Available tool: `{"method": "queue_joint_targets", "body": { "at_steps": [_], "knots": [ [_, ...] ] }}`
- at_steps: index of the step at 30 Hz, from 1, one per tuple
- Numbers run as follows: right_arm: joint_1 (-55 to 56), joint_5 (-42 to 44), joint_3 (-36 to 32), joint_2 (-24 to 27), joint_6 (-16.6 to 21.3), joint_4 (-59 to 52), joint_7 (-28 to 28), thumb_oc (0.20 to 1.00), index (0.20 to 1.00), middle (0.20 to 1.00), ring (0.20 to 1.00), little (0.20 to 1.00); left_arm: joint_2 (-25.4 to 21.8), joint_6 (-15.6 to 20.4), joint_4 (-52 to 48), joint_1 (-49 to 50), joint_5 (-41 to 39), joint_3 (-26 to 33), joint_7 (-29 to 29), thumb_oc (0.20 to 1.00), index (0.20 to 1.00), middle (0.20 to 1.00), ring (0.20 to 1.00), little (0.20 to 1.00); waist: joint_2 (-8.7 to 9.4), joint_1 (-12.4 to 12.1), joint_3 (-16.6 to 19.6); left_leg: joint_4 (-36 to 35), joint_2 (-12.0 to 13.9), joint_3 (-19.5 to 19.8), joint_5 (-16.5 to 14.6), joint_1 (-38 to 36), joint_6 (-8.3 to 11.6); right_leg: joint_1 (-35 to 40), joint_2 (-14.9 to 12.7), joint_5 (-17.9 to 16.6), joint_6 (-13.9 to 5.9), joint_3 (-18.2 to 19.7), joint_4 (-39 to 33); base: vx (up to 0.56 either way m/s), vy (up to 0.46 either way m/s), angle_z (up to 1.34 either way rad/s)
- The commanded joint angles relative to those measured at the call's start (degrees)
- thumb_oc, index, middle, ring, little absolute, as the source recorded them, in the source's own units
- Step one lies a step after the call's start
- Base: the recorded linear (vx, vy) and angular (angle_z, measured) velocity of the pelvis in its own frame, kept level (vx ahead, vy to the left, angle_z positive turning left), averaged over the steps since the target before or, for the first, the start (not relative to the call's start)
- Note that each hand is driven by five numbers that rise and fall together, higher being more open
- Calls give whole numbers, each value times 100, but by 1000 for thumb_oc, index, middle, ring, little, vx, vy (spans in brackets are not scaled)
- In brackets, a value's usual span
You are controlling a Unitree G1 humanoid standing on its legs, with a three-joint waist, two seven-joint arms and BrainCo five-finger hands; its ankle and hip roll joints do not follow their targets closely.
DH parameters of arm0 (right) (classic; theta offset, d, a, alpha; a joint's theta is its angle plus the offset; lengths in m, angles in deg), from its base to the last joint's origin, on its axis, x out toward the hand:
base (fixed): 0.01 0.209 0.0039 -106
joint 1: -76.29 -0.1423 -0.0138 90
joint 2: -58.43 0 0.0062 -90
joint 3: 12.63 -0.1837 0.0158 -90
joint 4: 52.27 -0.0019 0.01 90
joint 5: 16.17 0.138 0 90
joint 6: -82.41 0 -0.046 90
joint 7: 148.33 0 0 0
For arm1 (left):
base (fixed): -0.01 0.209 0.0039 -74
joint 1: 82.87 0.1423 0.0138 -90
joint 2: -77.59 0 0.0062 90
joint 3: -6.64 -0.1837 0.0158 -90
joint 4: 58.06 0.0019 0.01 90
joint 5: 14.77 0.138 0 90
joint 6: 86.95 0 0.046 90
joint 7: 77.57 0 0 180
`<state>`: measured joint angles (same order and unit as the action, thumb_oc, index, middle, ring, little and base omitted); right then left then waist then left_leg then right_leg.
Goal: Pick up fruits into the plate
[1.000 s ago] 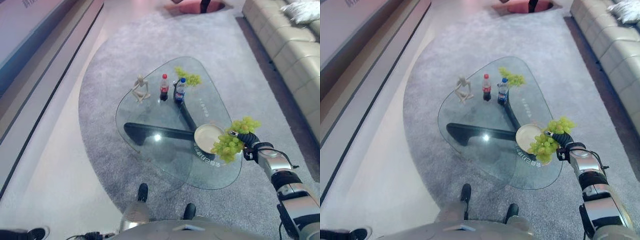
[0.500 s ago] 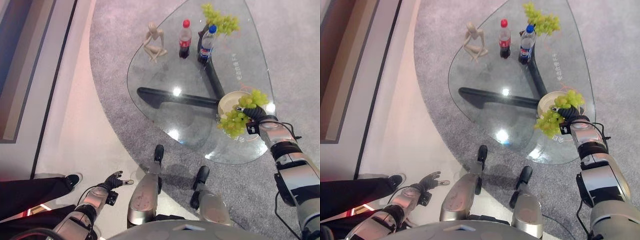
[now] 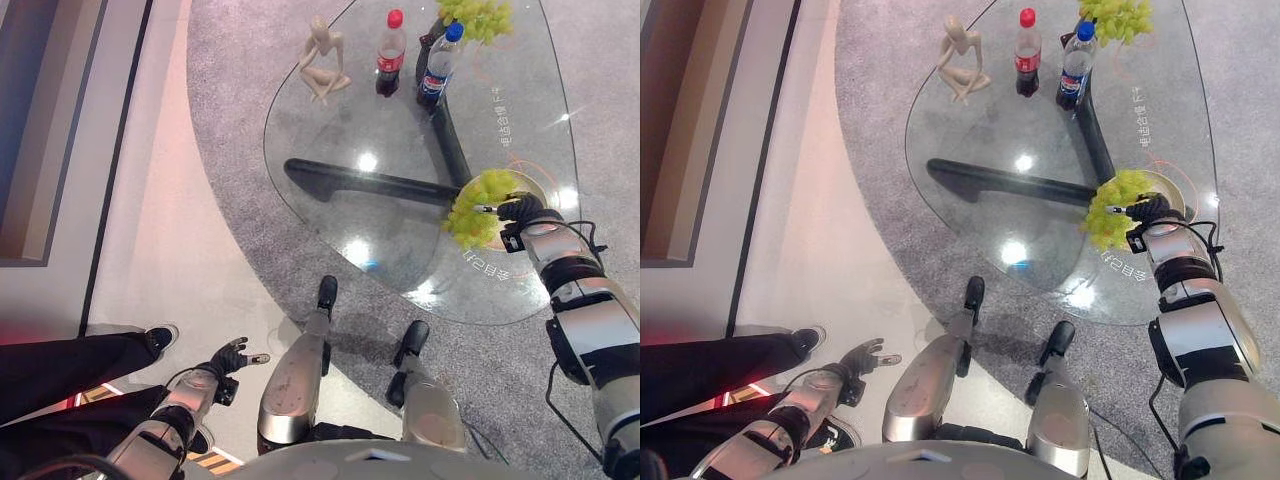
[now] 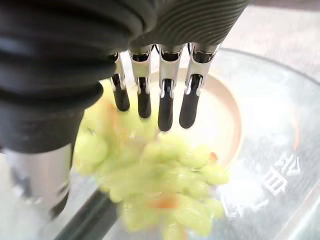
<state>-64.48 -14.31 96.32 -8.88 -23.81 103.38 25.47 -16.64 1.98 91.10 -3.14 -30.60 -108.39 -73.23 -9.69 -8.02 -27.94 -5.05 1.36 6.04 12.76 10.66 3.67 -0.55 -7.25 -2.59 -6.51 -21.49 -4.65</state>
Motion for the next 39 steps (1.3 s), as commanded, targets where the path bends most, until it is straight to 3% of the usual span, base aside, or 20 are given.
{"method": "queue_joint_targets", "body": {
  "at_steps": [1,8,14,26,32,33,39],
  "knots": [
    [-679,-412,506,592,-294,169,-458,1000,1000,1000,1000,1000,-132,-6,31,-244,-79,-252,32,1000,1000,1000,1000,1000,70,-121,-145,401,-483,-86,-830,-131,-274,-841,-107,410,324,201,1367,-27,-19,5],
    [-595,-691,565,655,-1046,498,-695,1000,1000,1000,1000,1000,-202,-13,58,-245,-91,-228,54,1000,1000,1000,1000,1000,135,-146,-130,404,-455,-134,-815,-94,-303,-881,-94,360,294,207,1356,-19,-21,6],
    [-348,-481,436,668,-940,589,-800,1000,1000,1000,1000,1000,-261,36,119,-244,-104,-184,71,1000,1000,1000,1000,1000,234,-114,-109,393,-420,-175,-840,-116,-309,-857,-54,333,281,247,1299,0,0,0],
    [1064,459,-306,294,278,-7,-749,1000,1000,1000,1000,1000,-292,-46,246,-207,6,67,94,1000,1000,1000,1000,1000,604,140,185,309,-237,-473,-953,-386,-280,-644,53,211,185,493,1042,6,-2,-3],
    [2353,1549,-605,-607,1098,-596,-167,1000,1000,1000,1000,1000,-144,-108,458,-88,122,250,58,1000,1000,1000,1000,1000,830,362,467,219,-131,-639,-1042,-632,-236,-447,105,156,151,725,860,39,2,-19],
    [3119,2001,-822,-1135,1409,-625,286,1000,1000,1000,1000,1000,-32,-186,575,45,268,374,93,1000,1000,1000,1000,1000,924,452,679,198,-91,-718,-1076,-768,-228,-339,128,159,144,821,808,124,-4,-13],
    [4243,2179,-1051,-2199,1436,359,1082,1000,1000,1000,1000,1000,346,-241,1070,305,592,678,40,1000,1000,1000,1000,1000,1017,663,1203,191,-8,-943,-1184,-1162,-217,9,190,180,155,1011,688,143,24,-30]
  ]
}}
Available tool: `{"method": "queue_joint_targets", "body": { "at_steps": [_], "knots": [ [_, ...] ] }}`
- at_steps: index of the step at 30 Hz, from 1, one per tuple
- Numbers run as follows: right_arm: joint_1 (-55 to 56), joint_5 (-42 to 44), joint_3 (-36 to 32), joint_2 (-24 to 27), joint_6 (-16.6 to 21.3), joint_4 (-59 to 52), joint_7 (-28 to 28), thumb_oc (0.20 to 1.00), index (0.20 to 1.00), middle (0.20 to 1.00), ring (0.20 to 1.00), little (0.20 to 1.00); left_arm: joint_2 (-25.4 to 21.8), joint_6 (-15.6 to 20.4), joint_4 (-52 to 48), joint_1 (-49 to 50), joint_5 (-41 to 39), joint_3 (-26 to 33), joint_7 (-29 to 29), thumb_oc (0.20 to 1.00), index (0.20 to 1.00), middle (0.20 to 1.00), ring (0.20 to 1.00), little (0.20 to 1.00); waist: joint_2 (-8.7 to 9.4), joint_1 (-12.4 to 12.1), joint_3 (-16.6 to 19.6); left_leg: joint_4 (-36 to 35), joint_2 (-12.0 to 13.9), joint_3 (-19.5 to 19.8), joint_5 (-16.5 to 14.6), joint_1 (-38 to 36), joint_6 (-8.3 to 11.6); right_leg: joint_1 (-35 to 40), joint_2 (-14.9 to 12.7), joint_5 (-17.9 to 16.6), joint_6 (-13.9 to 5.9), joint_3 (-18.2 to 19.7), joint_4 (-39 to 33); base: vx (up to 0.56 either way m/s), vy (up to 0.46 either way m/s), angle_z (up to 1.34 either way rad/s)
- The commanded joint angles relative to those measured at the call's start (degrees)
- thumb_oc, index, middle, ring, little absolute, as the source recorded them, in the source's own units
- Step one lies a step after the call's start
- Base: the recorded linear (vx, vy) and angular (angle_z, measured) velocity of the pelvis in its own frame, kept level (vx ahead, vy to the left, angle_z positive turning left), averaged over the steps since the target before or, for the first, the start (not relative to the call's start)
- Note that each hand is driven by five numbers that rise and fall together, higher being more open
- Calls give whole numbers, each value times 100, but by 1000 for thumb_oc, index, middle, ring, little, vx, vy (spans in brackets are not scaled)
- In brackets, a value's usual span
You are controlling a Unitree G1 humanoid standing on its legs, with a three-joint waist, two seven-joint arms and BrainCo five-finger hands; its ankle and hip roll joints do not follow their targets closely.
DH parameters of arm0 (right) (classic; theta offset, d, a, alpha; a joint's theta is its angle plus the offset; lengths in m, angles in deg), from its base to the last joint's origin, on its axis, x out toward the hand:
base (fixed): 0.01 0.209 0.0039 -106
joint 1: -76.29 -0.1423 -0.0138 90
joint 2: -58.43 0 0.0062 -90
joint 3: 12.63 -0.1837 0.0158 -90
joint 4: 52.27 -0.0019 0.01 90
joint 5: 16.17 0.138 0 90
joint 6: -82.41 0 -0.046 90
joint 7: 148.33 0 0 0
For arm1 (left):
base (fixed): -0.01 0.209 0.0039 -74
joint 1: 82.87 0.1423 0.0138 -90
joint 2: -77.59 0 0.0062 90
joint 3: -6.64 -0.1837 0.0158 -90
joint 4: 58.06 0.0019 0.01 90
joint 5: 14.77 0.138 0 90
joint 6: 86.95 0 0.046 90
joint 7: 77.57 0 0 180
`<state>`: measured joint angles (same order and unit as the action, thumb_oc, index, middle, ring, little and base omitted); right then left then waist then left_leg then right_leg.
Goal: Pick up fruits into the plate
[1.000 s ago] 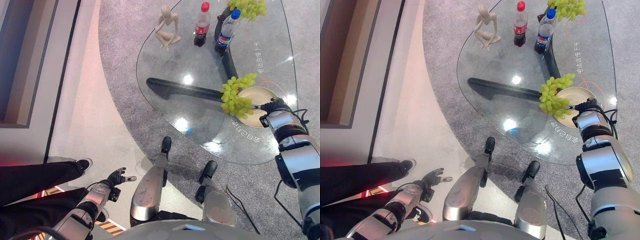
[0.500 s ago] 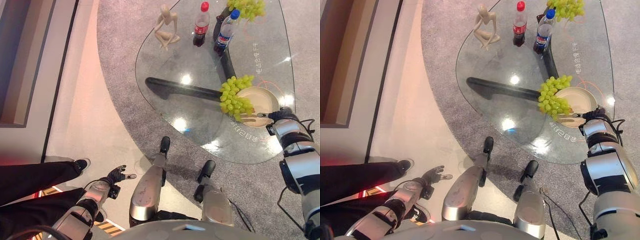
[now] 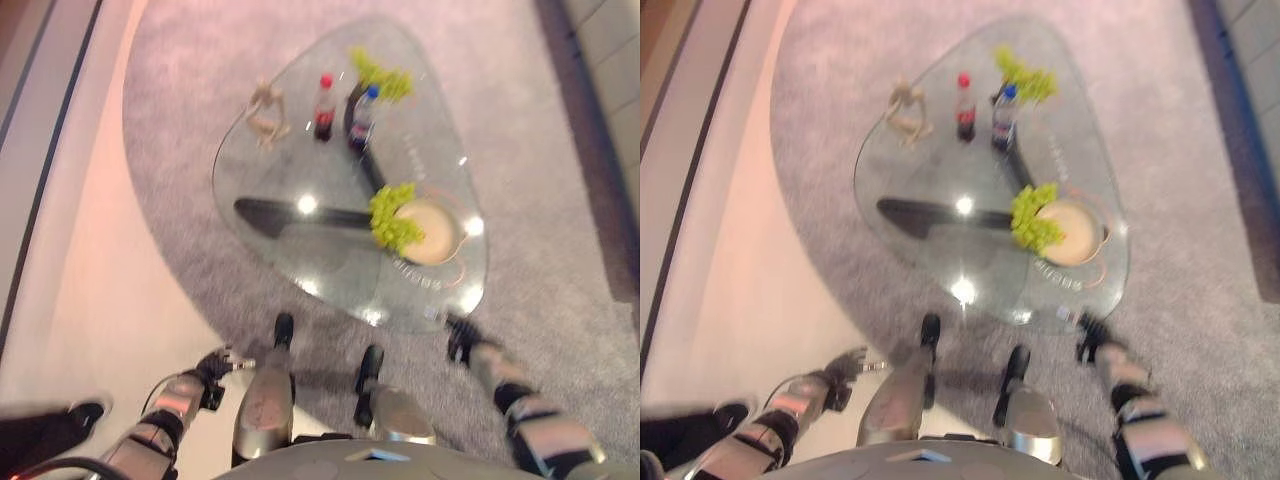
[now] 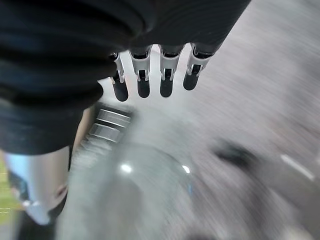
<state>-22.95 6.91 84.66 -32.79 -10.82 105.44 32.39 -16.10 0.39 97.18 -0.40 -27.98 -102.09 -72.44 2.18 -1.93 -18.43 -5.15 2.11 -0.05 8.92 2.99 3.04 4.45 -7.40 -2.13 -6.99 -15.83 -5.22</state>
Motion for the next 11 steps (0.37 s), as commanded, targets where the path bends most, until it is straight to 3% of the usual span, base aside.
{"method": "queue_joint_targets", "body": {
  "at_steps": [1,5,11],
  "knots": [
    [303,82,116,34,87,363,401,1000,1000,1000,1000,1000,398,-115,559,94,390,138,-80,1000,1000,1000,1000,1000,-174,110,379,199,-82,-373,-831,-501,-154,-398,225,141,204,504,719,186,63,-31],
    [728,143,-70,-164,-232,729,400,1000,1000,1000,1000,1000,599,-229,730,300,264,359,-120,1000,1000,1000,1000,1000,-216,293,648,162,-69,-538,-914,-796,-145,-157,265,143,208,686,600,105,53,-38],
    [906,-138,-141,-134,-20,739,473,1000,1000,1000,1000,1000,620,-269,764,437,203,440,-114,1000,1000,1000,1000,1000,-270,504,841,116,-48,-736,-1000,-1033,-135,31,280,138,188,861,468,12,23,-29]
  ]
}}
